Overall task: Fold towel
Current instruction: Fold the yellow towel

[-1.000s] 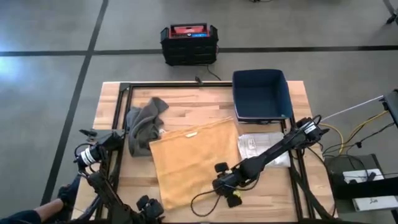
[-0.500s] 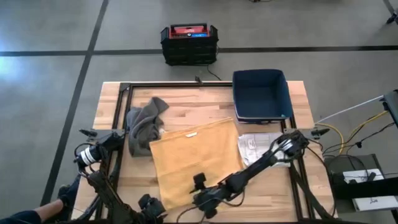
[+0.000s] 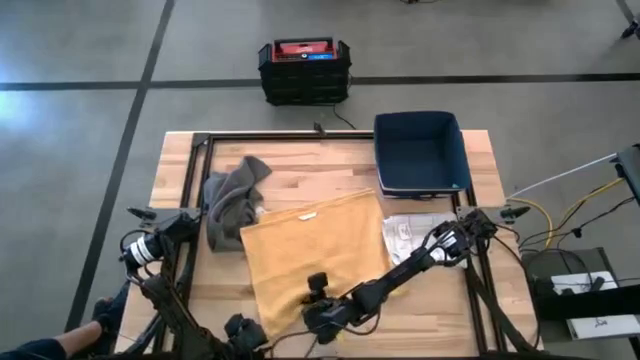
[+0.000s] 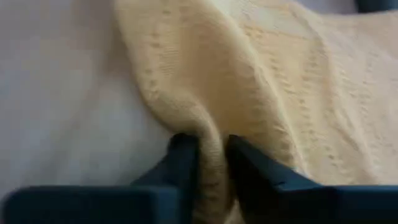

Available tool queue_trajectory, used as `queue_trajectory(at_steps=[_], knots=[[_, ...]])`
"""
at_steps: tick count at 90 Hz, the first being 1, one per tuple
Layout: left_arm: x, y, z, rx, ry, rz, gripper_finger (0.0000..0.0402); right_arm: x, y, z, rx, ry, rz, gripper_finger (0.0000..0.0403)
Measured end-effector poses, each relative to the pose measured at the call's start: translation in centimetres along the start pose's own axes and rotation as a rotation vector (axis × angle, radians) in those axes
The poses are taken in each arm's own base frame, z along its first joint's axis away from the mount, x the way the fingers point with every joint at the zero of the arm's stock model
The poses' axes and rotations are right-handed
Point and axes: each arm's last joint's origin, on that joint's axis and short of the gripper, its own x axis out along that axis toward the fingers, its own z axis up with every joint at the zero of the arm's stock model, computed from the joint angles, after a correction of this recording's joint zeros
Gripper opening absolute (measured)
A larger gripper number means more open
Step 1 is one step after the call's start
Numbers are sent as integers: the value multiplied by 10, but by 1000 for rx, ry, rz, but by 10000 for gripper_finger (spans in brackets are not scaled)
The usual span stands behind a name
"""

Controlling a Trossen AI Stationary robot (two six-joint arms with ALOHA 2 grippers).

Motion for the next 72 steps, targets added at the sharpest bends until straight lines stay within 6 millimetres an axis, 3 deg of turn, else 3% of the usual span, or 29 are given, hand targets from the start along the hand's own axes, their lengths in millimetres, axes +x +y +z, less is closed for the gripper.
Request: queue_trajectory(at_steps=[38,59,72], knots=[[7,-9,-4,-211,64,-61,74,-26,-21,24,109,-51,-16,2],[7,-32,23,-31,-210,-166,51,-28,-21,25,109,-48,-3,1],[19,-35,43,86,-194,-133,23,-27,-21,24,106,-43,-4,1]])
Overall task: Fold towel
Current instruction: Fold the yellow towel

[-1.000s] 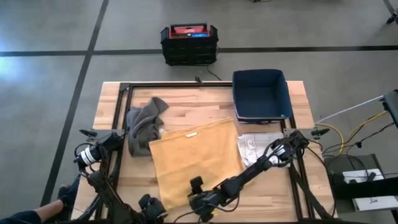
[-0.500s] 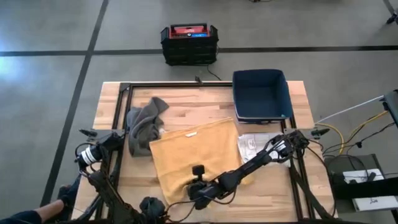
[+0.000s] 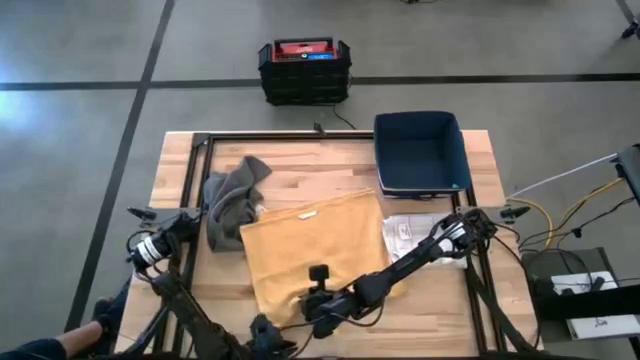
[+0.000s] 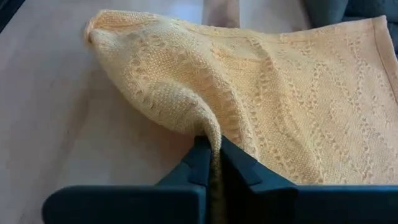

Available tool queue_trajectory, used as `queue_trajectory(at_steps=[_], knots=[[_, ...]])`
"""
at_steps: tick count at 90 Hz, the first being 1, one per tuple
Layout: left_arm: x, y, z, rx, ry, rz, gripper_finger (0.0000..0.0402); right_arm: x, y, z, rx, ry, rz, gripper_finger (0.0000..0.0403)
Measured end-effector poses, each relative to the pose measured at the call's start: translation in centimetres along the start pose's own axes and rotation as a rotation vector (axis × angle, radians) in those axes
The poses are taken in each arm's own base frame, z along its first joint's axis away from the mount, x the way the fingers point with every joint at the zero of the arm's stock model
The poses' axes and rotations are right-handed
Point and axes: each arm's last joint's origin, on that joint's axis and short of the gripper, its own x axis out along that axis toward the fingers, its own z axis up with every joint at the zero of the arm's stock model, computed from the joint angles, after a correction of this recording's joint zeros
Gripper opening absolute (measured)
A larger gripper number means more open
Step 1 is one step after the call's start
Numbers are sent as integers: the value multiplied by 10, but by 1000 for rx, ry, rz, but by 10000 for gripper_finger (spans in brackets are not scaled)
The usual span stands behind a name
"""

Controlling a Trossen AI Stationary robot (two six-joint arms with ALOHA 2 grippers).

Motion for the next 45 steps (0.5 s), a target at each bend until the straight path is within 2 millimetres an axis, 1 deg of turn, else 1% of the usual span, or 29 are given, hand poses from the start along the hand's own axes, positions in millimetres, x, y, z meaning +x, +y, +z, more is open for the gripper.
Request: queue_trajectory(at_steps=[6,15,29,45], knots=[[8,2,6,32,70,3,13,0,0,0,0,2,1,0],[14,6,11,54,147,18,2,-1,0,0,-6,17,0,0],[12,20,9,104,146,149,0,-4,-1,6,-2,22,20,0],[7,40,9,115,178,331,0,-6,0,11,12,25,45,0]])
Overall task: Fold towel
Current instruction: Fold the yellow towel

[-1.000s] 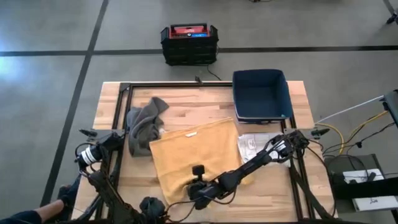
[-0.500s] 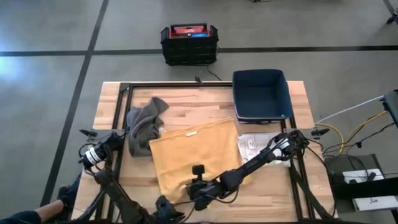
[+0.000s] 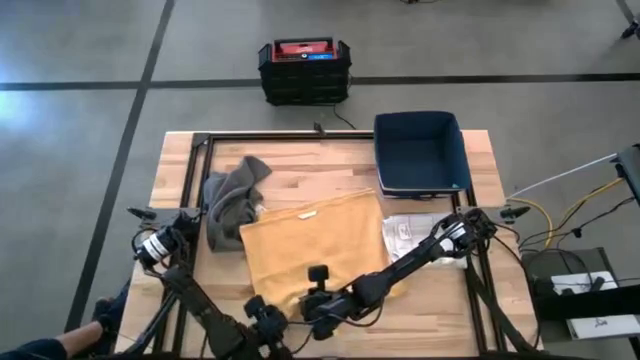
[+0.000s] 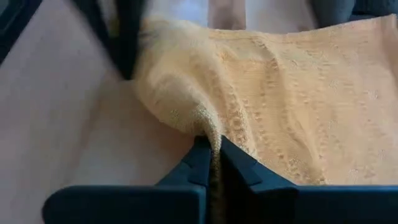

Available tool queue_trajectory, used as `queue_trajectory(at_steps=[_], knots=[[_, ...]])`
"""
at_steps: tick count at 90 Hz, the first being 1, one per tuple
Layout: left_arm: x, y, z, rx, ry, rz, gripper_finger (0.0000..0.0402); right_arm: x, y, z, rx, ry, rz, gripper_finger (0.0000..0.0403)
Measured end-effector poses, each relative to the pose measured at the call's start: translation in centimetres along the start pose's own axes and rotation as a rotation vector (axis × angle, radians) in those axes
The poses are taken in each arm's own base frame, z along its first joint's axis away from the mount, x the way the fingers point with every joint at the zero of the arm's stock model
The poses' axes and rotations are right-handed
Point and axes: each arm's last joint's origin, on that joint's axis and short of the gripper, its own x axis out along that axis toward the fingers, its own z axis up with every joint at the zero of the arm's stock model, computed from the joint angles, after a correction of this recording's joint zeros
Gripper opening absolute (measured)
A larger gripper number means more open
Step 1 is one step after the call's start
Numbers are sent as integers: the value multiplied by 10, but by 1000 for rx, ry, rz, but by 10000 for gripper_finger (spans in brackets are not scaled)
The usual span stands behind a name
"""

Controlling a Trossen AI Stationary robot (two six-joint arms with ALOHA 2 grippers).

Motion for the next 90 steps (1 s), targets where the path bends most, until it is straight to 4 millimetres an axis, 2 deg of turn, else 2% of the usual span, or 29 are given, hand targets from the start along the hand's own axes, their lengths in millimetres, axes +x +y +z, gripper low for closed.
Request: queue_trajectory(at_steps=[18,30,41,52,67,73,80,90], knots=[[1,8,-4,0,75,77,0,-4,-2,6,34,42,7,0],[6,3,-16,22,150,34,0,-7,-3,9,45,61,2,0],[3,-2,-27,54,233,-7,0,-9,-3,10,66,59,9,0],[-6,1,-41,61,291,17,0,-12,-4,12,75,55,19,0],[-33,19,-54,49,415,225,0,-17,-8,16,79,45,-9,0],[-45,21,-54,19,409,275,0,-18,-9,16,79,47,-16,0],[-55,18,-50,-10,335,239,0,-18,-8,16,78,49,-14,0],[-57,0,-48,-81,129,34,0,-18,-8,16,79,44,-11,0]])
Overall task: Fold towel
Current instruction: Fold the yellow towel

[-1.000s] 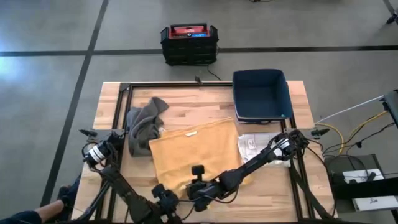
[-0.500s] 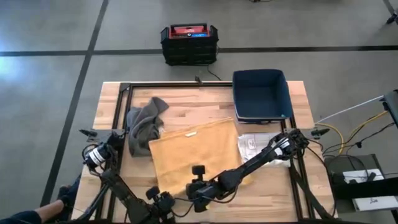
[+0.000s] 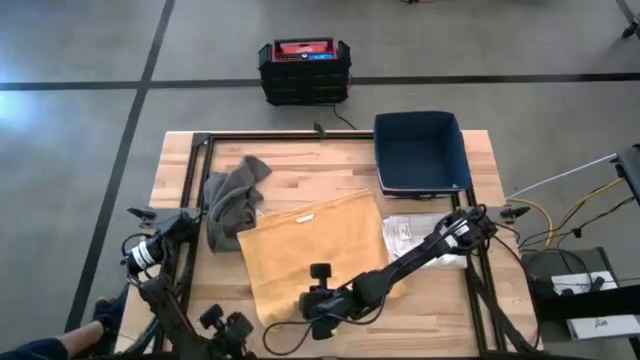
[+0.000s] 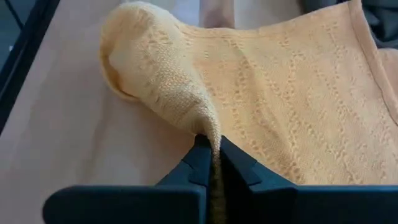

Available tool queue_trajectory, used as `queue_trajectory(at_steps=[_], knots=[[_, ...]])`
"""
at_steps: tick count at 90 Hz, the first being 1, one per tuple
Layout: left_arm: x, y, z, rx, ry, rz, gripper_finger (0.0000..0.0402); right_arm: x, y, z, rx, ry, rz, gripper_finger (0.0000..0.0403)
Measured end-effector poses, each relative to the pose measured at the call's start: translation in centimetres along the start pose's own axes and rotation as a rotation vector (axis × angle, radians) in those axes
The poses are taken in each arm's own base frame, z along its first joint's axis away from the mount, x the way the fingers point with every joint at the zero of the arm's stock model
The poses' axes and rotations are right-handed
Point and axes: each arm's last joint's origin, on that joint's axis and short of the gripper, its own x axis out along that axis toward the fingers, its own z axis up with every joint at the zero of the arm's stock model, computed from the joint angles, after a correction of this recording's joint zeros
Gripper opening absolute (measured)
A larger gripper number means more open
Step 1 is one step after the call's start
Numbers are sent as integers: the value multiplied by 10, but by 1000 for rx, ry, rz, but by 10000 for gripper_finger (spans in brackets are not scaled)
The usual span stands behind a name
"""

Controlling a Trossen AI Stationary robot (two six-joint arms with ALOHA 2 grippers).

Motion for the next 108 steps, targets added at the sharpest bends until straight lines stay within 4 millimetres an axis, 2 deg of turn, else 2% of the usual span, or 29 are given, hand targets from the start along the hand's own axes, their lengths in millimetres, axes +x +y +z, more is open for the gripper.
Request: queue_trajectory(at_steps=[11,21,31,39,49,66,80,108], knots=[[3,-25,1,-20,-191,-283,0,0,-1,0,0,2,0,0],[13,-41,16,81,-302,-364,0,1,-2,0,1,2,0,0],[35,-44,42,171,-334,-290,0,1,-2,1,-4,0,0,0],[54,-41,64,211,-292,-211,0,1,-2,0,-10,9,-1,0],[71,-28,76,240,-234,-72,0,1,-2,-1,-11,11,-3,0],[78,-8,70,238,-77,90,0,1,-2,-2,-17,23,-5,0],[81,-4,58,249,9,109,0,1,-2,-2,-20,27,-6,0],[64,12,26,225,159,214,0,1,-2,-2,-22,28,-6,0]])
